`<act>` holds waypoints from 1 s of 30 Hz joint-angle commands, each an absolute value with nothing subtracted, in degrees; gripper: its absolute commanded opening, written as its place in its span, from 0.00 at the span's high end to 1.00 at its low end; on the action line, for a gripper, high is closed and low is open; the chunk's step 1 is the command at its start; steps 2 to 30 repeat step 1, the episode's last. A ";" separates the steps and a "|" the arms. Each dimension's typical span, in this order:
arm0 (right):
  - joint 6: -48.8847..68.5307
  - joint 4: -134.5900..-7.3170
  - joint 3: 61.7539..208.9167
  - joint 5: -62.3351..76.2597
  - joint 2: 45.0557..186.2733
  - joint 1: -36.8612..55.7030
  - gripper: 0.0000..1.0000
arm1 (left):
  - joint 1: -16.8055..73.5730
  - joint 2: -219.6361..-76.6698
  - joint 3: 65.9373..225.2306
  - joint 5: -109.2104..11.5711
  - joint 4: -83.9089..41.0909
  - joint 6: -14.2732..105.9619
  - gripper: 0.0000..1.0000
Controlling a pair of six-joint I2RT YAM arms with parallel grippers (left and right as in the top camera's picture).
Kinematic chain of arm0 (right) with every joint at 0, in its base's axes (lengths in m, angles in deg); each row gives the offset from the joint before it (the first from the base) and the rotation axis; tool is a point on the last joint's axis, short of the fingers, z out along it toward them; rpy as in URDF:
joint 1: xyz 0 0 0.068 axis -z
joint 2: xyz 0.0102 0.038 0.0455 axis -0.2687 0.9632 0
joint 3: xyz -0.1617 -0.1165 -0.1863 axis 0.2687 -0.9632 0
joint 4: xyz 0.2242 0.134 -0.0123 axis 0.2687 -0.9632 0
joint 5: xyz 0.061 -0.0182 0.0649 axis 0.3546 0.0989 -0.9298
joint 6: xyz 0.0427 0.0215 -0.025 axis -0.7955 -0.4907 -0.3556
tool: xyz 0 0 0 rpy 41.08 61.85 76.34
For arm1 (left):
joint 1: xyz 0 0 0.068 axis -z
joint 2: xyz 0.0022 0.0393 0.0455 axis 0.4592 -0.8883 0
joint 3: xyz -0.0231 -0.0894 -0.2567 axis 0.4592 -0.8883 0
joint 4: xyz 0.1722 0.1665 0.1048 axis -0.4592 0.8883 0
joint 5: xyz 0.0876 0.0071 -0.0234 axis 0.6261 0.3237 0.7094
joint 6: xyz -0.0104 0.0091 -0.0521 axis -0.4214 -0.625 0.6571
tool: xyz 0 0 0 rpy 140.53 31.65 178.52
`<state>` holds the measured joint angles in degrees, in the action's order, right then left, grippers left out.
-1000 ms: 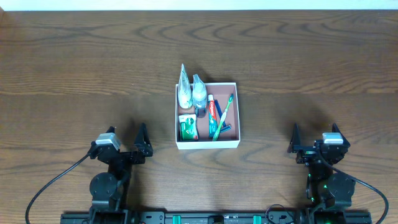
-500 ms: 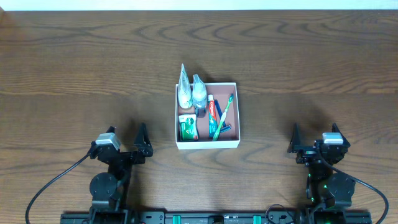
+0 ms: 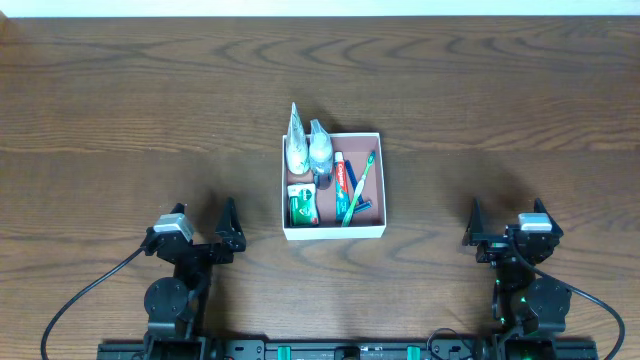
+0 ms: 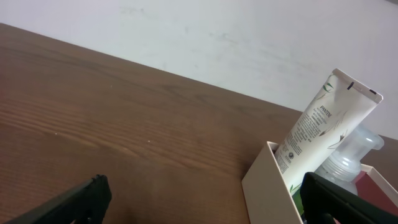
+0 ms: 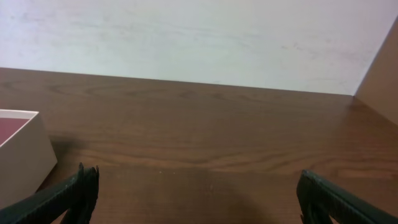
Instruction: Pack container
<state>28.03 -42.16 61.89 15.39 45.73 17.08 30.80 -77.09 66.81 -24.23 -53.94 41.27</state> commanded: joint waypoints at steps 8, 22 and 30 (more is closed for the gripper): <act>28.93 -42.44 61.75 14.75 45.19 17.54 0.01 | 30.51 -76.74 65.94 -24.21 -51.80 40.74 0.02; 28.93 -42.44 61.75 14.75 45.19 17.54 0.01 | 30.51 -76.74 65.94 -24.21 -51.80 40.74 0.02; 28.93 -42.44 61.75 14.75 45.19 17.54 0.01 | 30.51 -76.74 65.94 -24.21 -51.80 40.74 0.02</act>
